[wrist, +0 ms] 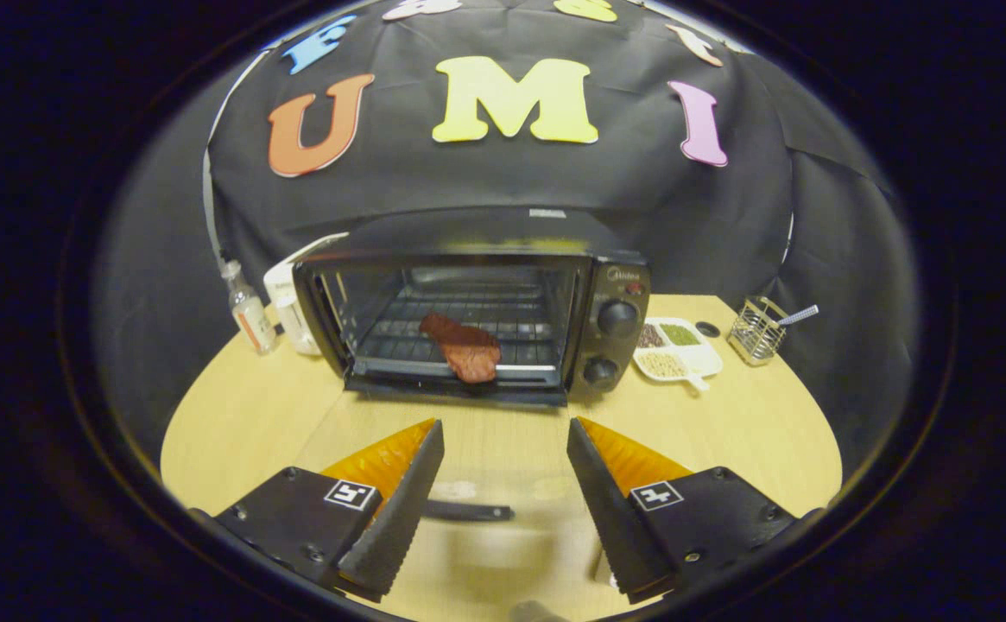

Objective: Open the toaster oven, put the food inside, and close the toaster oven door.

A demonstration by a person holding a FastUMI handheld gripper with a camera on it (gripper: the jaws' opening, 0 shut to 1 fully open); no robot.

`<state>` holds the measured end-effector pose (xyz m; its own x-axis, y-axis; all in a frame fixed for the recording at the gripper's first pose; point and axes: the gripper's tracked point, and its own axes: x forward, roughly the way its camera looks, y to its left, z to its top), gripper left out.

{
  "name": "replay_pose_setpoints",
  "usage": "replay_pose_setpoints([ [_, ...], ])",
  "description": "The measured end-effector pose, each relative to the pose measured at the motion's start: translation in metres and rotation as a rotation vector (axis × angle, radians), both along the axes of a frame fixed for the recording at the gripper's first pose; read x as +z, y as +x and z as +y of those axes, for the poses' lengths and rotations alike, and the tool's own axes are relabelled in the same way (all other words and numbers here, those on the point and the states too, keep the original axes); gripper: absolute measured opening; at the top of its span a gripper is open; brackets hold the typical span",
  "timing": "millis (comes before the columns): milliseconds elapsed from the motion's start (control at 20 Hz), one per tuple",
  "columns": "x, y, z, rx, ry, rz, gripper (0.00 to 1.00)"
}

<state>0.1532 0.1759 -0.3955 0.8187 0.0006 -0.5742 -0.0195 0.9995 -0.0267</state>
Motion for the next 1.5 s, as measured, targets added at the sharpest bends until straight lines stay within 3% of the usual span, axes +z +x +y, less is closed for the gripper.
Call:
replay_pose_setpoints([
  [350,-0.05,-0.058,-0.012,0.015,0.005,0.093,0.92],
  [550,-0.076,-0.072,-0.004,0.036,0.007,0.14,0.92],
  [1500,-0.109,-0.037,0.036,0.133,0.007,0.155,0.93],
])
